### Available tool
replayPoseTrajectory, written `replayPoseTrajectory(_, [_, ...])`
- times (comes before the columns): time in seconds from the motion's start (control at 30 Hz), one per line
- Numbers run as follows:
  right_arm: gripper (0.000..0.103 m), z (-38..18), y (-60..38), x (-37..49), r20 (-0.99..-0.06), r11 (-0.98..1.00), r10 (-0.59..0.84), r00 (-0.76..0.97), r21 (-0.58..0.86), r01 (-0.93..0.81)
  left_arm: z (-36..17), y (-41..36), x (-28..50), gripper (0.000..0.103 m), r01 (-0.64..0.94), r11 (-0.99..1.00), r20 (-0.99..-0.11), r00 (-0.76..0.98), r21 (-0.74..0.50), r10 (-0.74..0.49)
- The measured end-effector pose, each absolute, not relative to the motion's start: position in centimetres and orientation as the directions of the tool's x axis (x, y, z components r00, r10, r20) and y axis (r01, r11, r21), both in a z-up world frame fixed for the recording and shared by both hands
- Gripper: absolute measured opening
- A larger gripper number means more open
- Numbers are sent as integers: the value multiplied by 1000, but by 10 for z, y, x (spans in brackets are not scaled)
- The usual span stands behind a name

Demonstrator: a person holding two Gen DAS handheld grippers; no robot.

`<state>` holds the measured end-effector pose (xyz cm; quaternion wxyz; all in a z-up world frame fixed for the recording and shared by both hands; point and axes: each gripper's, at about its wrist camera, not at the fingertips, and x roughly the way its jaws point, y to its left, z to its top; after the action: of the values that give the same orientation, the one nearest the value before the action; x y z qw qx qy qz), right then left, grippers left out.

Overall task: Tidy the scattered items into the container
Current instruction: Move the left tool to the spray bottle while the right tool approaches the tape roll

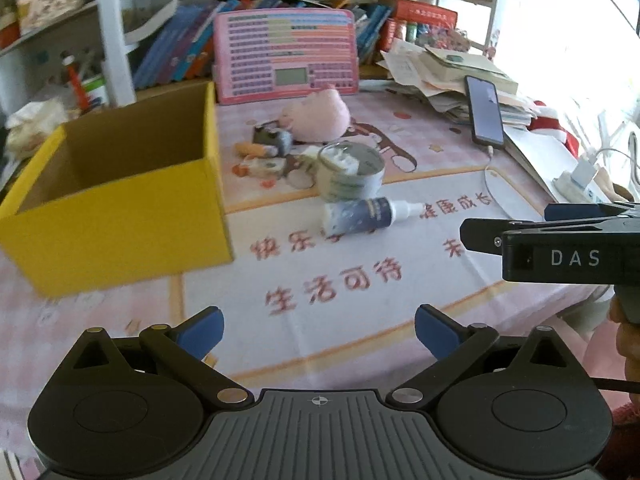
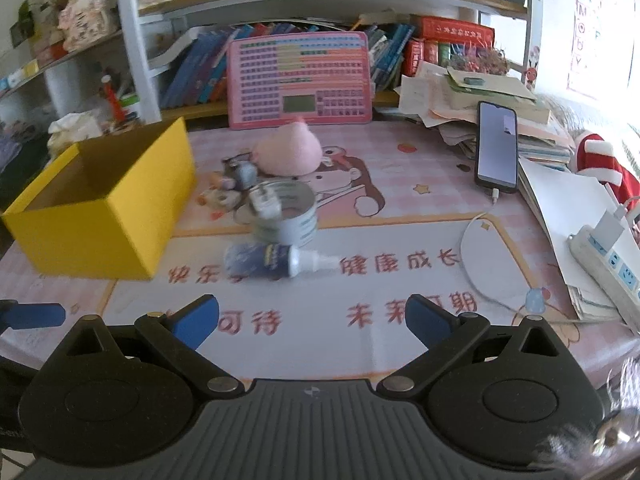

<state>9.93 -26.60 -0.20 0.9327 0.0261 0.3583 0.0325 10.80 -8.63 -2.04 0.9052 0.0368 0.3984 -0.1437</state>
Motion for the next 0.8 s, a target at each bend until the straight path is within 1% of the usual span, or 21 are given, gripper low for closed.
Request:
replayPoseTrajectory(0.23, [102,-9,-287,136,-681,993,97,726,111,-28,-25,-114,144,102,340,940,-745,625,-10,-234])
replayPoseTrajectory(0.53, [102,-19,-308,180,-692,984,145,707,172,-32,-37,-139,185,102,349,937,-771,602,18,-209])
replayPoseTrajectory(0.73, [102,-27,-322,202,-701,980,159,695,197,-25,-48,-161,209,102,378,925,-771,603,50,-205])
replayPoseTrajectory(0.77, [102,-29,-324,204,-701,980,159,695,200,-23,-51,-165,213,101,387,920,-771,603,57,-206])
replayPoseTrajectory(0.8, [102,-29,-326,207,-700,979,160,696,204,-20,-53,-169,217,98,398,915,-771,601,61,-210])
